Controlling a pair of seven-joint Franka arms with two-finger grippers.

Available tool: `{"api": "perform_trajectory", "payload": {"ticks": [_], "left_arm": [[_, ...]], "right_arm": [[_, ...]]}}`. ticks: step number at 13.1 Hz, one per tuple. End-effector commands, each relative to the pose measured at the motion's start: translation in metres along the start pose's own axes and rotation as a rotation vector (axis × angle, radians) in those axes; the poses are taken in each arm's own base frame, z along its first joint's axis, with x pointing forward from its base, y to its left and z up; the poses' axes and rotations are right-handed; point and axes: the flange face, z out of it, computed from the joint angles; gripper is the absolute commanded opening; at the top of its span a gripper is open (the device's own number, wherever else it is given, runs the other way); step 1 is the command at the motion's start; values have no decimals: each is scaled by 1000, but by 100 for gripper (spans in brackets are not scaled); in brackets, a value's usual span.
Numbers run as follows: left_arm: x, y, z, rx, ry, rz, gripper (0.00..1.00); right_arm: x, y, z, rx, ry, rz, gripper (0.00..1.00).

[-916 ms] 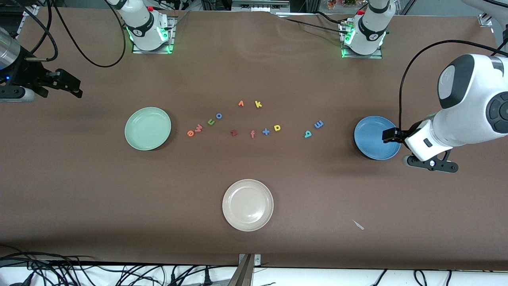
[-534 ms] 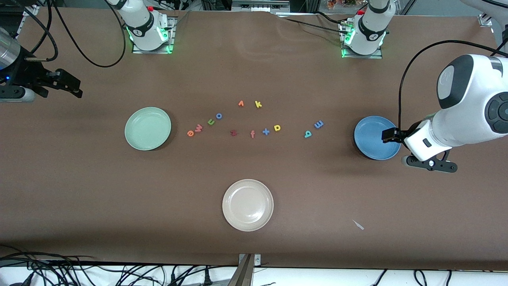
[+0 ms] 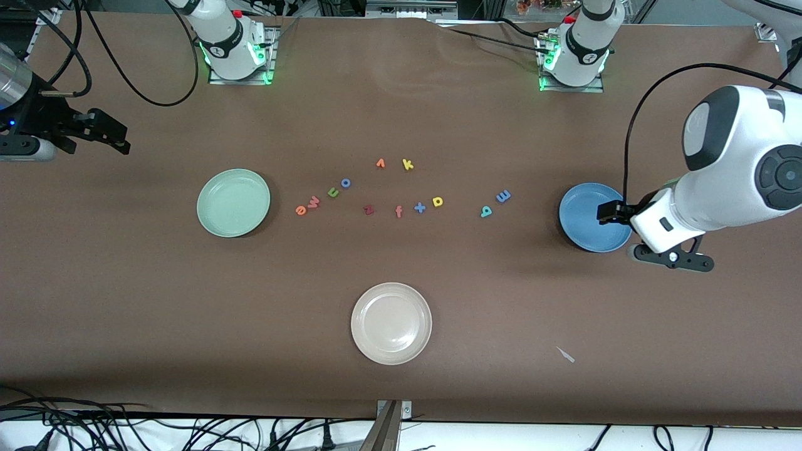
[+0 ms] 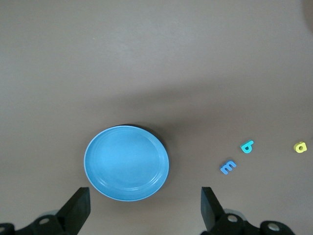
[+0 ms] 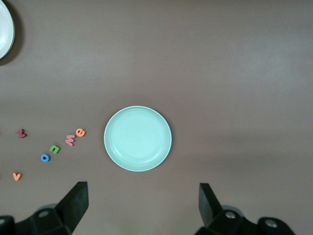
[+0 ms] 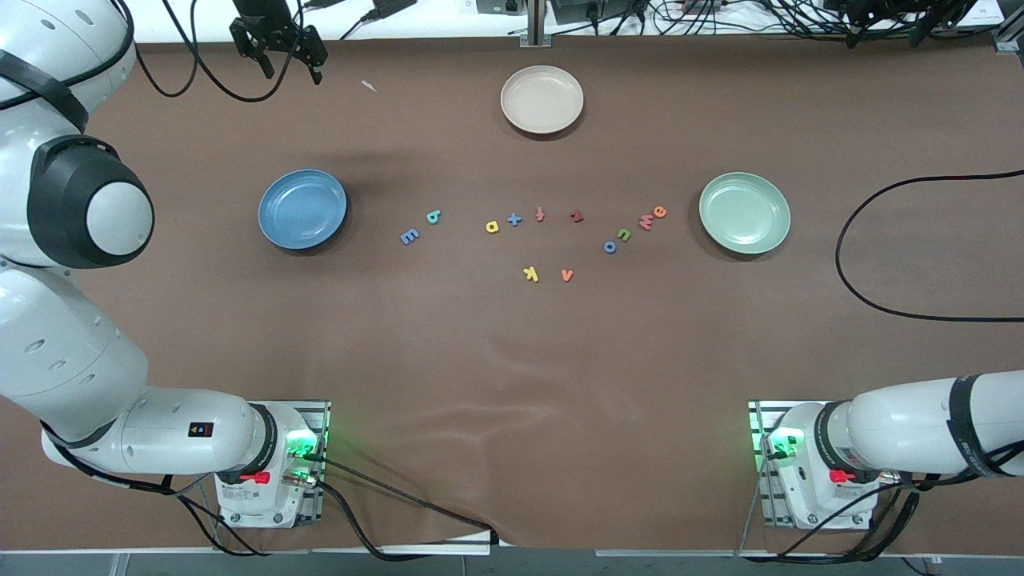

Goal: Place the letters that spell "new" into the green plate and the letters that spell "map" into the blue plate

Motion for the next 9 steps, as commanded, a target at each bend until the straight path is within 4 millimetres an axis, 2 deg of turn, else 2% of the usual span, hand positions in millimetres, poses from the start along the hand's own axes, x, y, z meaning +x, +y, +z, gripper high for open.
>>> {"api": "perform_trajectory", "payload": {"ticks": [1, 4, 9], "left_arm": [[1, 8, 5, -26, 2, 3, 99], [1, 17, 7, -28, -4, 9, 99], [1, 14, 8, -30, -7, 6, 99]], "right_arm": [[-3, -2, -2, 9, 1, 8, 100], [-3, -2, -1, 9, -1, 9, 100], [-3, -2, -1, 9, -1, 8, 100]]}}
